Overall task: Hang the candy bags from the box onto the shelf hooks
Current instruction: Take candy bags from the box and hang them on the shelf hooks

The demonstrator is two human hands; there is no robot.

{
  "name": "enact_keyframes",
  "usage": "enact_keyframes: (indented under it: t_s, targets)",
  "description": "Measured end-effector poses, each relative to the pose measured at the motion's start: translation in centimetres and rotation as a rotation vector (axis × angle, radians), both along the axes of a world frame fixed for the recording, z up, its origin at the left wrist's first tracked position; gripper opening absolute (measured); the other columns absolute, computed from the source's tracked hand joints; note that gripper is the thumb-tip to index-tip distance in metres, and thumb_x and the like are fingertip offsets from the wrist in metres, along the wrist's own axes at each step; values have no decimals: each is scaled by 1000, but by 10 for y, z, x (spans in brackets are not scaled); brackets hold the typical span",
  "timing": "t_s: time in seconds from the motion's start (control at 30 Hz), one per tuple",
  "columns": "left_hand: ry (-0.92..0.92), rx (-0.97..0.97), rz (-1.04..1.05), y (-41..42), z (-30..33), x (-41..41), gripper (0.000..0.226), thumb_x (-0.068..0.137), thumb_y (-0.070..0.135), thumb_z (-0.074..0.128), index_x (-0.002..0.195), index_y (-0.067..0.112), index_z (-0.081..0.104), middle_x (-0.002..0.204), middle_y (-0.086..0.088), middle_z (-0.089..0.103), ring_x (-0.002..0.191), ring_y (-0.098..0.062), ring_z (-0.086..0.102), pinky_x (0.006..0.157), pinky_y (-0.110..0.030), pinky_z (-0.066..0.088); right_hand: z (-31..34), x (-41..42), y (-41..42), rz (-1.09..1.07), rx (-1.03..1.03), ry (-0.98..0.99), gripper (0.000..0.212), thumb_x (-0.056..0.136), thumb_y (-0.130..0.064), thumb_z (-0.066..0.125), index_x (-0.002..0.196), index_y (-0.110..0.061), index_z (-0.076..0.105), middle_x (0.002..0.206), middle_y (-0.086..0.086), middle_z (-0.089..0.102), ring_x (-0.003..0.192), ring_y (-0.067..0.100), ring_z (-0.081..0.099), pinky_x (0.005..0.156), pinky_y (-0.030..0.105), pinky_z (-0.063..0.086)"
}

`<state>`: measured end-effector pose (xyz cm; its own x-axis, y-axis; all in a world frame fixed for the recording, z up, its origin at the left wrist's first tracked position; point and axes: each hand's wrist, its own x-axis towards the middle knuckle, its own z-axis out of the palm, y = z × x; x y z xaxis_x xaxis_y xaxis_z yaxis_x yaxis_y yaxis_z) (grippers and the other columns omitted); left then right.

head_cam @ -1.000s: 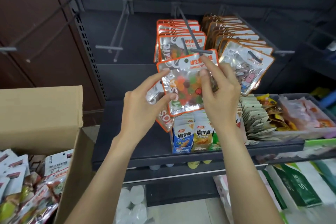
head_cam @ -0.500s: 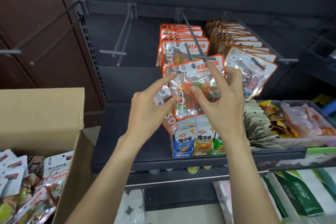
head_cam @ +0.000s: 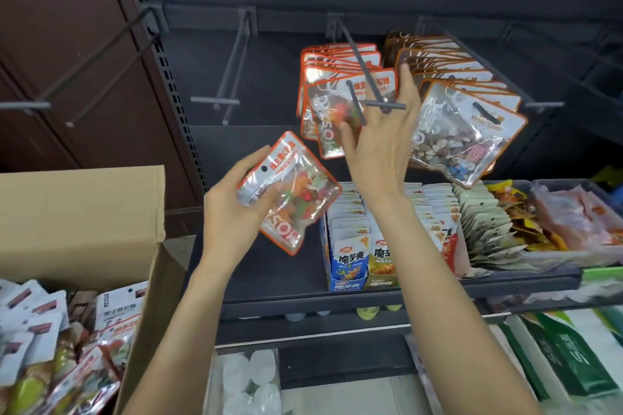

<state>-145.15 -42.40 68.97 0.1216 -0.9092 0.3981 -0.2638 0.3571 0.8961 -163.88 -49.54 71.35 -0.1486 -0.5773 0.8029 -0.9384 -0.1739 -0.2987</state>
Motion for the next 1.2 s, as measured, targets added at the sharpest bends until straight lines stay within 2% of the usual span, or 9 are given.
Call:
enact_keyframes:
  t_s: [0.17,0.27,0.43,0.5,0.6,0.7,0.83,1.03,1.2]
  targets:
    - [20,37,-257,7,8,6,45,78,3,73,115,28,62,108,28,67,102,4,63,78,-12,49,-5,-10,74,537,257,-494,43,94,-30,58,136,-21,50,129,-5,53,112,5,57,91,16,46]
    - [-11,6,-324,11,21,-4,51,75,2,75,116,27,59,109,28,66,103,3,62,78,-11,49,-7,-15,111,767,494,-564,67,88,-21,70,140,-44,32,110,-11,62,97,-3,63,78,8,47]
    - [147,-115,-284,12,39,-30,69,73,12,81,122,40,41,118,13,59,90,-7,68,73,-19,53,-17,-20,117,684,179,-762,57,91,-7,64,132,-40,43,129,-7,58,115,9,60,85,29,55]
    - [86,-155,-342,12,38,-36,67,74,14,80,123,40,43,128,16,53,101,-9,65,82,-22,52,-20,-20,113,657,127,-778,52,93,-6,61,134,-36,46,137,-25,49,128,15,51,91,43,55]
    - [-17,-174,-333,6,28,-41,67,76,9,75,128,38,44,138,5,48,120,-19,56,94,-30,51,-22,-12,104,618,153,-854,52,94,-8,61,139,-30,47,133,-27,49,126,13,53,93,45,54]
    - [-38,-187,-243,0,24,-41,72,75,8,74,137,26,42,141,2,45,127,-21,50,100,-37,48,-26,-4,97,567,161,-843,55,92,-16,63,142,-31,46,125,-21,53,116,15,60,89,49,54]
    - [-110,-258,-171,-5,27,-42,71,76,4,72,140,14,43,138,1,44,129,-5,43,99,-13,41,-32,-2,88,506,205,-788,57,91,-26,64,141,-41,43,119,-15,58,103,19,64,82,48,55]
    - [-254,-233,-28,-42,31,-46,72,81,2,68,145,20,39,124,1,39,112,0,46,89,2,32,-24,-5,54,249,300,-335,60,96,-42,54,150,-35,28,90,-4,66,77,18,62,66,34,48]
    - [-373,-224,45,-83,30,-46,74,84,10,69,147,26,34,117,2,31,117,-14,41,100,-15,36,-13,-1,25,74,410,-93,62,101,-45,40,154,-30,12,94,9,69,86,35,66,70,40,48]
